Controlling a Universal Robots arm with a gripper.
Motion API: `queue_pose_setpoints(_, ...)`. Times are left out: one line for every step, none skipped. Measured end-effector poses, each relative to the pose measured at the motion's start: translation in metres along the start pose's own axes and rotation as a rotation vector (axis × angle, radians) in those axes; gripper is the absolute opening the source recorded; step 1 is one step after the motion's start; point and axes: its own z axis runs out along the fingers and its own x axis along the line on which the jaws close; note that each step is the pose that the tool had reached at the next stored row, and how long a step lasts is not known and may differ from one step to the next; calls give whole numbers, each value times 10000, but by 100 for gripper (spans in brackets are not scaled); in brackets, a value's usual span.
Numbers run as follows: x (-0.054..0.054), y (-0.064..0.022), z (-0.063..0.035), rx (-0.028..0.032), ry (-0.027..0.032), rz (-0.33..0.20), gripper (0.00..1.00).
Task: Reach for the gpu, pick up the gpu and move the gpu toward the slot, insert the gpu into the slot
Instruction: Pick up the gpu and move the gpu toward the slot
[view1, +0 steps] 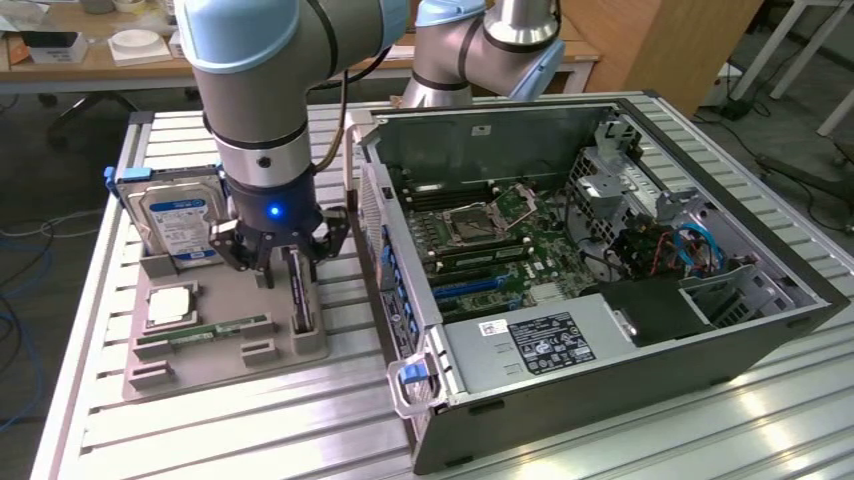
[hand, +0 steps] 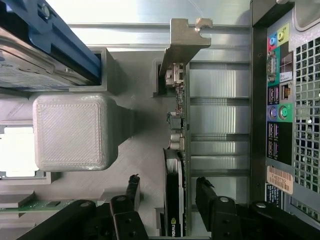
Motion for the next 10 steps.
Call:
queue_pose_setpoints(0, 0, 0, 0, 0, 0, 57)
queue_pose_setpoints(0, 0, 1, 0, -1, 0, 51)
queue_pose_setpoints(-3, 1, 2, -2, -2, 1, 51)
queue_pose_setpoints(-10, 0, 4, -2, -2, -1, 51)
queue_pose_setpoints(-14, 0, 7, -1, -1, -1, 51)
queue_pose_setpoints(-14, 0, 7, 0, 0, 0, 51)
queue_pose_setpoints(-14, 0, 6, 1, 1, 0, 51)
queue_pose_setpoints(-14, 0, 6, 1, 1, 1, 51)
queue_pose_setpoints(-14, 0, 6, 1, 1, 1, 51)
queue_pose_setpoints(-14, 0, 6, 1, 1, 1, 49)
